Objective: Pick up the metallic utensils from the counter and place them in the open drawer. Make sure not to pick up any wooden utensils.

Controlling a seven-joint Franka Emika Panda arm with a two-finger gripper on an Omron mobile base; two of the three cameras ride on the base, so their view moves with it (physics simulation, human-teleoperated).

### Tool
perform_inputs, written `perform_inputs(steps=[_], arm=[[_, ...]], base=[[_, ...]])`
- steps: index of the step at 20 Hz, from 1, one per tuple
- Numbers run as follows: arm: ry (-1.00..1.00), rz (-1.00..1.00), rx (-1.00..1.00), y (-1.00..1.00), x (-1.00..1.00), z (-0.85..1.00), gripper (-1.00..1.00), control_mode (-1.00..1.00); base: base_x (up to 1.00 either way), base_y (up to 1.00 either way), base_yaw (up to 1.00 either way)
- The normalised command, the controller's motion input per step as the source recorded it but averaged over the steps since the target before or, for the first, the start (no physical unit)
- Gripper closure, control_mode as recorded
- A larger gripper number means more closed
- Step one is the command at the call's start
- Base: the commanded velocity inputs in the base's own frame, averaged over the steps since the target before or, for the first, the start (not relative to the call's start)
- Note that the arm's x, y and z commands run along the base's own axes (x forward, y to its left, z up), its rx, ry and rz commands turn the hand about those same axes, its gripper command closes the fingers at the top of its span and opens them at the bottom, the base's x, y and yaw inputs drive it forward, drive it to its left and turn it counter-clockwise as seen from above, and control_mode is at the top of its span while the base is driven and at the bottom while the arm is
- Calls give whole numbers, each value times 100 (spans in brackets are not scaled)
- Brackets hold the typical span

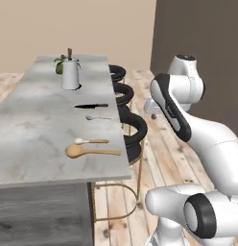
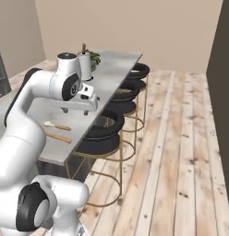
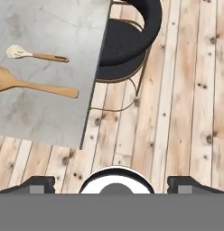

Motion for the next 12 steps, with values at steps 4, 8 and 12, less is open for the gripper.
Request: perform_inputs(steps=[4,8,12], arm=[[0,0,0,0,0,0,-100,100],[0,0,0,0,0,0,-100,100],[0,0,0,0,0,0,-100,100]], base=[[-3,-67,49],[0,-70,49],[2,-91,50]])
